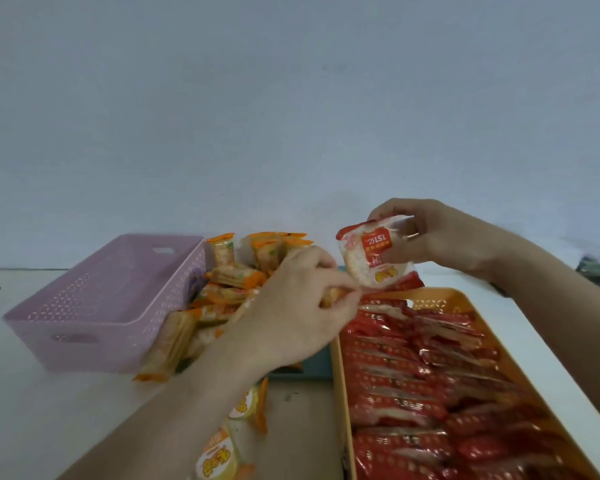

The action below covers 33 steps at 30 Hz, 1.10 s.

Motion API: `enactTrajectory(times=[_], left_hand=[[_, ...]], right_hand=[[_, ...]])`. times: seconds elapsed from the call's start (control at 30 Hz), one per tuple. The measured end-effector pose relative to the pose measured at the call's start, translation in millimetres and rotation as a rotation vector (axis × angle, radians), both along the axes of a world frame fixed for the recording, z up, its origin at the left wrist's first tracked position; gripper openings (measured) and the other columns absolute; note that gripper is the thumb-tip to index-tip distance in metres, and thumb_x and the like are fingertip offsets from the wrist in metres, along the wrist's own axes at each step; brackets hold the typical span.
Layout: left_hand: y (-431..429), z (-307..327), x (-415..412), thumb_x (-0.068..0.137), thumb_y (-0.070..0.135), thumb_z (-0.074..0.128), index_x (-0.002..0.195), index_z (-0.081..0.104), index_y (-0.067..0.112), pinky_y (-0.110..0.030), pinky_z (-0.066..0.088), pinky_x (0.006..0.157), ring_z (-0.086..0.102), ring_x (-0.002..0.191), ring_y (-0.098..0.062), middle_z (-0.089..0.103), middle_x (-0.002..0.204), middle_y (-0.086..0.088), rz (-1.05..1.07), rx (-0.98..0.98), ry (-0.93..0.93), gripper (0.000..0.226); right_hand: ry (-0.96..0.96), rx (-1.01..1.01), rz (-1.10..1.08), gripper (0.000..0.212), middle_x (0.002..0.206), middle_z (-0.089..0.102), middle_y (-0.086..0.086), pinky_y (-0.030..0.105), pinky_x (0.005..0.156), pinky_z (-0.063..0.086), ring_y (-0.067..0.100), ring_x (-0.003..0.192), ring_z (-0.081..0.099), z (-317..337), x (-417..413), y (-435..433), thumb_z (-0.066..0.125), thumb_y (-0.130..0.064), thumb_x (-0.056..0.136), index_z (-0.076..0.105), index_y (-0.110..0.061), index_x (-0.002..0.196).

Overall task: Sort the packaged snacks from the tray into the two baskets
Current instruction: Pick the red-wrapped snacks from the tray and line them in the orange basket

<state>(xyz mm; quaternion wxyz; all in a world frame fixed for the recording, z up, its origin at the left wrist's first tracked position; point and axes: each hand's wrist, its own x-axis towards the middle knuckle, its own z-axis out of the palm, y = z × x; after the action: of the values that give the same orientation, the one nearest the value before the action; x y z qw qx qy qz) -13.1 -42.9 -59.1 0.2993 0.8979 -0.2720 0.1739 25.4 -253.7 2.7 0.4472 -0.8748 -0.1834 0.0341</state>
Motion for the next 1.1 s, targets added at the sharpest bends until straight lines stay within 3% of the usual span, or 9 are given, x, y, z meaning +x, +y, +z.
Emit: enactTrajectory(times=[0.13, 0.3, 0.4, 0.47, 0.6, 0.77, 0.93, 1.0, 1.1], left_hand=[[-22.9, -2.4, 5.5, 0.095, 0.051, 0.039, 0.126, 0.057, 0.034, -0.034, 0.032, 0.101, 0.028, 0.116, -0.018, 0.040, 0.119, 0.003, 0.188, 0.372, -0.005, 0.039], [-33.4, 1.5, 8.8, 0.093, 0.048, 0.047, 0.108, 0.065, 0.034, -0.032, 0.039, 0.092, 0.035, 0.116, -0.017, 0.047, 0.116, 0.007, 0.200, 0.365, -0.091, 0.027], [-37.7, 0.8, 11.7, 0.091, 0.058, 0.045, 0.112, 0.067, 0.032, -0.037, 0.044, 0.092, 0.043, 0.116, -0.018, 0.056, 0.115, 0.003, 0.150, 0.440, 0.118, 0.040], [-37.1, -0.8, 13.4, 0.091, 0.055, 0.050, 0.100, 0.070, 0.028, -0.033, 0.048, 0.076, 0.057, 0.100, -0.016, 0.062, 0.102, 0.004, 0.154, 0.392, 0.159, 0.035], [-38.7, -4.8, 11.6, 0.095, 0.041, 0.050, 0.094, 0.068, 0.019, -0.032, 0.047, 0.069, 0.058, 0.087, -0.016, 0.056, 0.098, 0.004, 0.205, 0.387, -0.005, 0.028], [-43.7, -1.0, 11.1, 0.095, 0.047, 0.047, 0.103, 0.064, 0.021, -0.035, 0.046, 0.063, 0.056, 0.093, -0.019, 0.053, 0.103, 0.002, 0.208, 0.536, -0.167, 0.032], [-50.6, -5.7, 11.8, 0.098, 0.040, 0.044, 0.107, 0.064, 0.021, -0.035, 0.045, 0.073, 0.049, 0.106, -0.021, 0.056, 0.109, -0.002, 0.217, 0.630, -0.085, 0.029], [-46.2, -4.6, 8.4, 0.094, 0.040, 0.052, 0.109, 0.064, 0.026, -0.032, 0.046, 0.081, 0.051, 0.108, -0.018, 0.058, 0.110, 0.003, 0.218, 0.435, -0.062, 0.024], [-44.8, -0.8, -9.7, 0.094, 0.039, 0.054, 0.122, 0.058, 0.031, -0.028, 0.041, 0.093, 0.049, 0.118, -0.011, 0.057, 0.123, 0.012, 0.144, 0.212, -0.083, 0.030]], right_hand=[[-0.083, -0.109, -0.082, 0.031, 0.080, 0.065, 0.002, 0.029, 0.064, 0.050, 0.019, 0.070, 0.060, -5.9, -7.0, -9.4, 0.071, 0.000, 0.080, 0.064, -0.021, 0.102], [-0.183, -0.510, -0.156, 0.028, 0.090, 0.066, -0.006, 0.029, 0.073, 0.050, 0.015, 0.084, 0.062, -10.0, -13.3, -29.0, 0.071, -0.010, 0.080, 0.058, -0.032, 0.092], [-0.157, -0.680, -0.157, 0.028, 0.083, 0.062, -0.014, 0.028, 0.067, 0.050, 0.010, 0.080, 0.059, -16.7, -16.5, -35.3, 0.068, -0.016, 0.081, 0.050, -0.036, 0.083], [-0.162, -0.808, -0.136, 0.022, 0.086, 0.060, -0.014, 0.033, 0.074, 0.052, 0.013, 0.086, 0.059, -22.7, -21.3, -36.0, 0.064, -0.023, 0.083, 0.049, -0.038, 0.082], [-0.175, -0.998, -0.069, 0.013, 0.106, 0.051, -0.006, 0.038, 0.090, 0.046, 0.016, 0.106, 0.044, -34.5, -32.6, -39.4, 0.048, -0.033, 0.095, 0.061, -0.031, 0.097], [-0.199, -1.312, -0.049, 0.022, 0.120, 0.046, 0.002, 0.035, 0.081, 0.039, 0.021, 0.116, 0.037, -39.5, -32.0, -23.3, 0.045, -0.022, 0.095, 0.058, -0.022, 0.113], [-0.023, -1.169, -0.049, 0.033, 0.135, 0.044, 0.003, 0.045, 0.103, 0.040, 0.024, 0.127, 0.033, -48.1, -26.0, -29.3, 0.041, -0.024, 0.094, 0.057, -0.021, 0.122], [-0.198, -0.976, -0.145, 0.031, 0.133, 0.048, -0.001, 0.045, 0.103, 0.040, 0.022, 0.130, 0.034, -44.0, -33.2, -39.0, 0.047, -0.040, 0.093, 0.061, -0.030, 0.118], [-0.404, -0.695, -0.243, 0.046, 0.149, 0.039, -0.006, 0.038, 0.109, 0.031, 0.015, 0.140, 0.028, -41.6, -51.1, -36.8, 0.046, -0.048, 0.095, 0.048, -0.031, 0.137]])
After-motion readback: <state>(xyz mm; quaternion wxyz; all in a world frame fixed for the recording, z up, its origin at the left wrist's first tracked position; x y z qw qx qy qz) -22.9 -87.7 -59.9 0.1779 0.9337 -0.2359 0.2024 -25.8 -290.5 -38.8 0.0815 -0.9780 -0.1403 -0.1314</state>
